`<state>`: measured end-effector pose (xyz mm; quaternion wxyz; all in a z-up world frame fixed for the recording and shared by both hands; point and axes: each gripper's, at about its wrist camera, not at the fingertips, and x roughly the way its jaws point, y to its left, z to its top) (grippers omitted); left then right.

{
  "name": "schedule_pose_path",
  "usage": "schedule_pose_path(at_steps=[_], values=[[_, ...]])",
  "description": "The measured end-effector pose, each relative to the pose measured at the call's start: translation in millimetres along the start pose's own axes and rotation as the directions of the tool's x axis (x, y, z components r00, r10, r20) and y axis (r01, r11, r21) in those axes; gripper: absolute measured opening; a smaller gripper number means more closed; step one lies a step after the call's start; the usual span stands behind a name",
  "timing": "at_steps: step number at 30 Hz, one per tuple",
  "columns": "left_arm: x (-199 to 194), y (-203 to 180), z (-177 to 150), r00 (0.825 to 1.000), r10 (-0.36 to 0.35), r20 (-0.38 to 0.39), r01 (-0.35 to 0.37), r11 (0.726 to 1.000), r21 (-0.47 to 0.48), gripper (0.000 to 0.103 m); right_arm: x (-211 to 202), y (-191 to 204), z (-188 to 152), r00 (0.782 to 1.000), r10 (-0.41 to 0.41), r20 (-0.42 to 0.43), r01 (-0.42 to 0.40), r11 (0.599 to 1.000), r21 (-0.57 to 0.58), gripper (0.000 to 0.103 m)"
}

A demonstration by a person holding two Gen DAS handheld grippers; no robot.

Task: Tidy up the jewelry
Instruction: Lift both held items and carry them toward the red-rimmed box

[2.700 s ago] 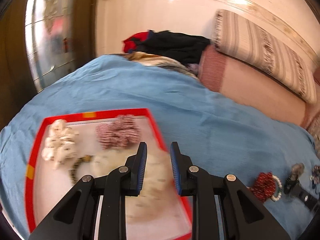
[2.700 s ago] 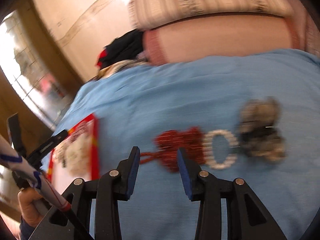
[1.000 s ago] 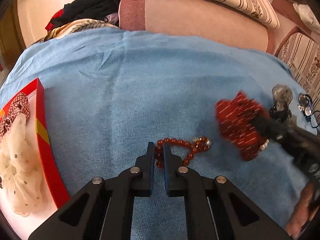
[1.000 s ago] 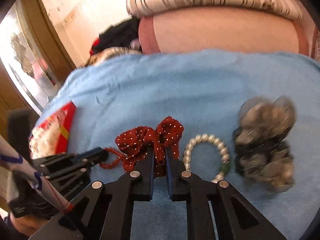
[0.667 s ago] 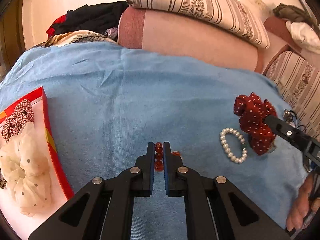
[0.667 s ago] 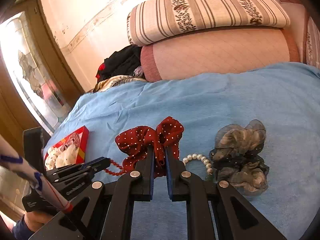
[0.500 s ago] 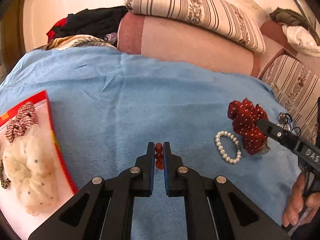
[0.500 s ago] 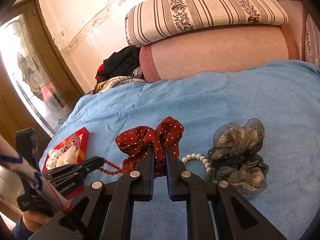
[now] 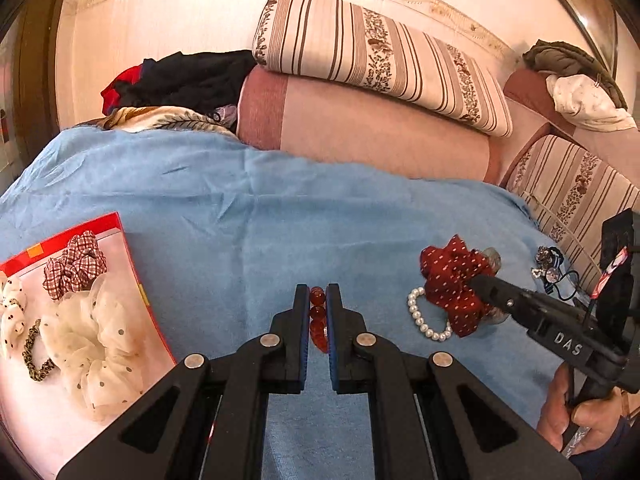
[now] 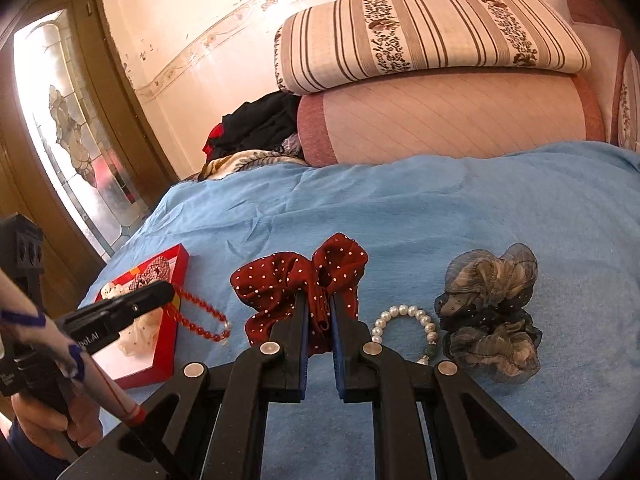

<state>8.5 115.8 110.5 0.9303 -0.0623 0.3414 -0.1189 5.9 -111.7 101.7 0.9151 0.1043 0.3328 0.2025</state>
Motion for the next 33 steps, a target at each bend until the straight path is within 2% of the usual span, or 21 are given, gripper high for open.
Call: schedule_pose_path(at_steps=[16,26,33], values=[[-32.6,15.9,-1.5,0.997,0.041,0.062,-0.04,0.999,-0.02,0.007,-0.3,26.1,-12.0,0.999,-0.032,-0.013,0.031,0.997,-0.067,0.011],[-71.3,44.4,-14.9,0.991,0.091,0.096,-0.084,0.994,-0.073,0.007,-6.7,68.2,-25.3,0.999,-0.039,-0.012,0.037,0.993,-0.116,0.011],[-107.2,68.8,-29.7,0.982,0.145,0.122,-0.129,0.984,-0.124,0.007,-12.1,100.5,-34.1,1.0,-0.005,-0.021,0.002,0.99,-0.138,0.011]])
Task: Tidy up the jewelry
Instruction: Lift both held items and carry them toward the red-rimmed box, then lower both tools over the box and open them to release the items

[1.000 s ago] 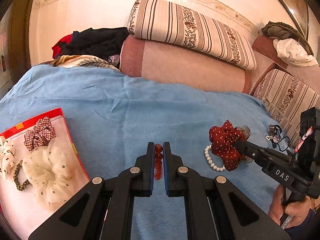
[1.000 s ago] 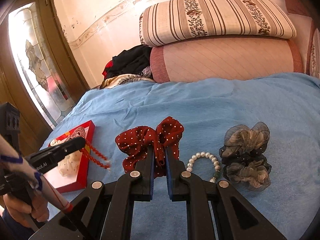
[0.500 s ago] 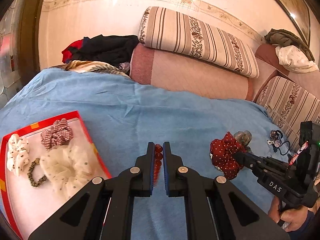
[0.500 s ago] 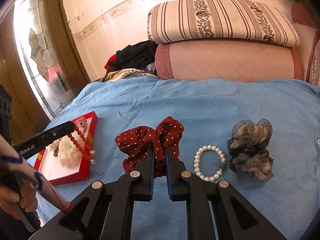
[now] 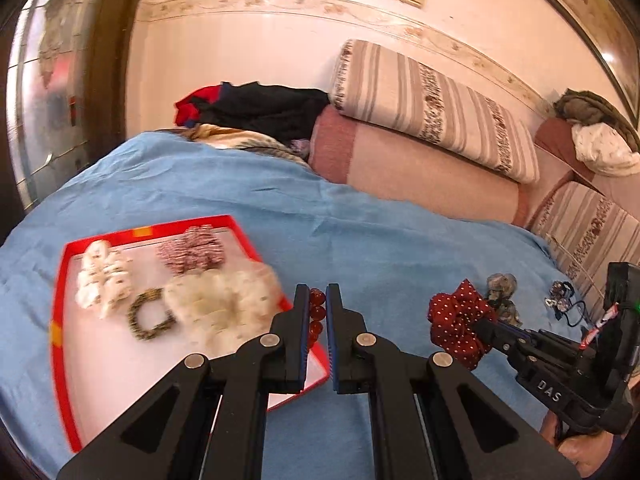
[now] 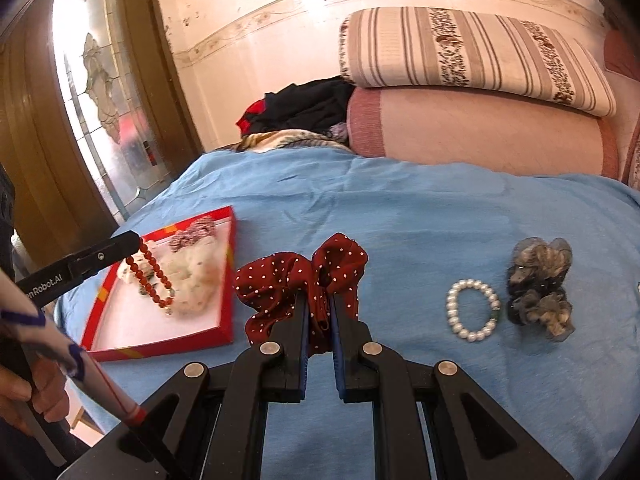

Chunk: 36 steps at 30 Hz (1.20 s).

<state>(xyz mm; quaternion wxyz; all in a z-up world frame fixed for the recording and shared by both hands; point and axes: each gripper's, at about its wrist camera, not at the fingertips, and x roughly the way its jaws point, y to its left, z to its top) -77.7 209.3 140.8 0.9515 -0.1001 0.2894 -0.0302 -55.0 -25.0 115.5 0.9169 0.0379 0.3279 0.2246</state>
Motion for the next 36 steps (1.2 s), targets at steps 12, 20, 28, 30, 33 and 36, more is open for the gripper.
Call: schedule_pose_path(at_steps=[12,20,28,30,33,36], values=[[-17.2,86.4,-13.4,0.992,0.126,-0.026,-0.128,0.984,-0.12,0.007,23.1,77.8,0.2,0.991,0.126,-0.05,-0.13,0.989,-0.074,0.011],[-15.9,131.5,-22.5,0.976,0.205,-0.071,-0.214,0.96,-0.178,0.007,60.4,128.0,-1.6,0.973,0.188,-0.134,-0.204,0.972,-0.116,0.011],[-17.6,152.5,-28.0,0.965,0.242,-0.102,-0.259,0.941,-0.217,0.007,82.2,168.7,-6.4,0.961,0.21,-0.181,-0.241,0.955,-0.172,0.011],[-16.5,154.3,-27.9,0.963,0.246,-0.108,-0.264,0.938,-0.223,0.007,88.0,178.1,-8.7,0.959,0.207,-0.193,-0.244,0.951,-0.191,0.012],[-15.2,156.2,-29.0,0.958,0.26,-0.118,-0.28,0.934,-0.221,0.007,100.2,188.0,-12.5,0.956,0.2,-0.217,-0.245,0.947,-0.21,0.012],[-13.2,158.7,-29.5,0.953,0.277,-0.126,-0.299,0.93,-0.216,0.007,110.3,195.4,-16.0,0.954,0.189,-0.233,-0.242,0.943,-0.229,0.012]])
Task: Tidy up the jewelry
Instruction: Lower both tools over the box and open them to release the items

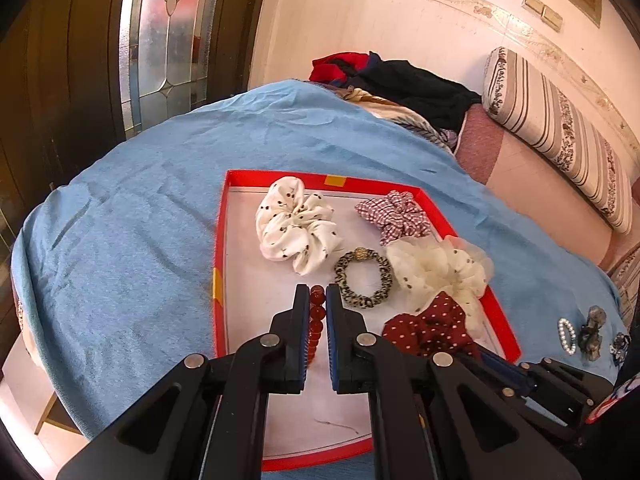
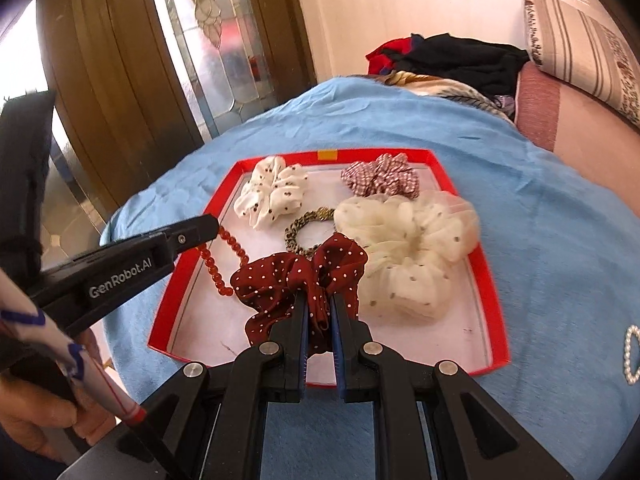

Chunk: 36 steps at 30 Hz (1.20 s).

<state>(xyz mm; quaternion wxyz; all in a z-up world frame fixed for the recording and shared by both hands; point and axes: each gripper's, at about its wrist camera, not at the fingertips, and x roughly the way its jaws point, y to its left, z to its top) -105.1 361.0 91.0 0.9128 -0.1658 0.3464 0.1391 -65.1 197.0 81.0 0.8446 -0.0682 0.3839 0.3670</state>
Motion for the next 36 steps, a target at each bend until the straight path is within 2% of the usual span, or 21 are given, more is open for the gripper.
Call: schedule_pose_path(at_steps=[8,13,18,24,28,36], values=[[15.2,8.5,1.1,0.999,0.043,-0.033,-0.044,0.999,-0.021,0.007,26.5,3.2,3.7,0.999,-0.024,-0.033,0.024,1.0,-0.007,0.012],[20.5,11.8,1.5,0.997,0.057,-0.049,-0.059,0.998,-0.033,0.007,33.4,0.2,3.0,0.999,-0.021,-0.044,0.021,1.0,0.003,0.019],[18.5,12.0,2.6,0.997,0.065,-0.037,-0.067,0.997,-0.037,0.008,29.1,-4.6,0.8,0.999,-0.003,-0.047,0.004,1.0,0.015,0.03],[16.5,7.0,1.5,0.998,0.062,-0.032,-0.063,0.998,-0.024,0.008,27.6,-12.1,-8.6,0.997,0.003,-0.071,-0.001,1.0,0.029,0.032],[15.8,4.4,2.2,0.998,0.065,-0.025,-0.066,0.998,-0.015,0.008,27.5,-16.0,-16.5,0.994,-0.004,-0.112,0.008,0.999,0.037,0.038],[14.0,6.4,3.0,0.998,0.062,-0.02,-0.062,0.998,-0.009,0.008,16.8,-8.2,-25.7,0.986,-0.037,-0.164,0.037,0.999,0.0,0.039]])
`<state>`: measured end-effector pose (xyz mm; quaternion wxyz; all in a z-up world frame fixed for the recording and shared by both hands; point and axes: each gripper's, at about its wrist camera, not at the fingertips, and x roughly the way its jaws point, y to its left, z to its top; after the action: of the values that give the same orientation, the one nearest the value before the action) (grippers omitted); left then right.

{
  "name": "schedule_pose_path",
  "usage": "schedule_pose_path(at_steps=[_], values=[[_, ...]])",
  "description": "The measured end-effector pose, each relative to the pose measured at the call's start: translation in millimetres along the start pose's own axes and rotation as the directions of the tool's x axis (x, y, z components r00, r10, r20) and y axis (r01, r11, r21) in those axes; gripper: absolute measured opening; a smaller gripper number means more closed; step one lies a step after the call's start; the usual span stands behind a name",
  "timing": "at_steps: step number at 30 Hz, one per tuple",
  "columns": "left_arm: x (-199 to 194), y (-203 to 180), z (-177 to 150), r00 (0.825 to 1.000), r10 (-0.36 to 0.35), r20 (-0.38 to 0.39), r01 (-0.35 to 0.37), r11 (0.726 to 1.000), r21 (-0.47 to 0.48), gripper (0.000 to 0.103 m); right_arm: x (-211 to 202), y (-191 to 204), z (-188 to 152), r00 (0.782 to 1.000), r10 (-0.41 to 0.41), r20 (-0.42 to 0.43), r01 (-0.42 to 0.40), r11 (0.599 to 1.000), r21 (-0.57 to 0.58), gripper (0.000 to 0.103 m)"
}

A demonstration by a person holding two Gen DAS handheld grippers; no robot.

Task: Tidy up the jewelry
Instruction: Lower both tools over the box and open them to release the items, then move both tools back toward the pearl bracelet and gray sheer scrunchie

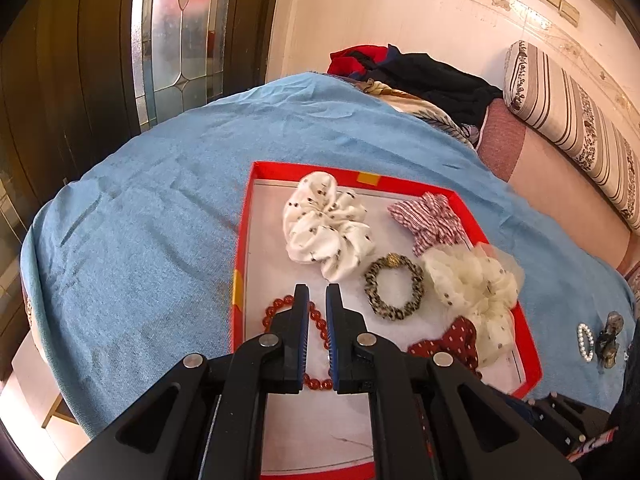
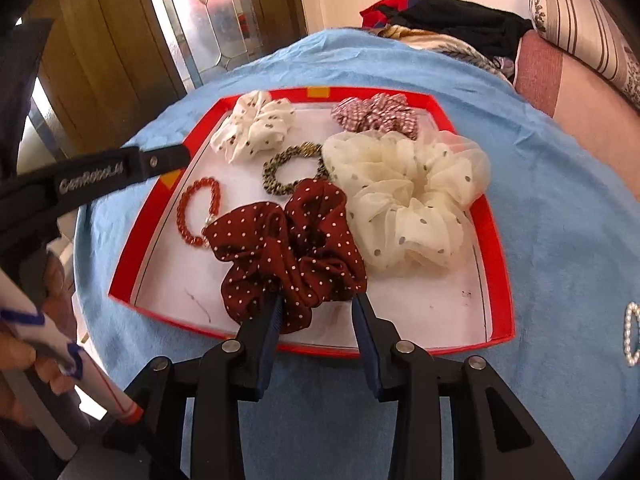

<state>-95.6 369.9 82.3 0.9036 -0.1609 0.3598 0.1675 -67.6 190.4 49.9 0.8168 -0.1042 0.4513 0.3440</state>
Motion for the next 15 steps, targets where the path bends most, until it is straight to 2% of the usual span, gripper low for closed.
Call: schedule_pose_path(at_steps=[9,13,15], values=[[-9.9,-13.0,-0.2,0.999,-0.041,0.026,0.04,0.999,0.037,0.008,-20.0,-1.2,-11.0,0.999,0.052,-0.004,-0.052,0.998,0.038,0.041],[-11.7,-24.8,-0.6,0.998,-0.063,0.027,0.061,0.996,0.059,0.008,-35.6,-12.9,-10.6,0.995,0.09,0.054,-0.095,0.99,0.104,0.041],[-13.7,-31.5,-1.1,0.997,-0.07,0.036,0.068,0.995,0.076,0.008,-46.4,-17.2,-9.1,0.993,0.083,0.081,-0.092,0.988,0.12,0.041]])
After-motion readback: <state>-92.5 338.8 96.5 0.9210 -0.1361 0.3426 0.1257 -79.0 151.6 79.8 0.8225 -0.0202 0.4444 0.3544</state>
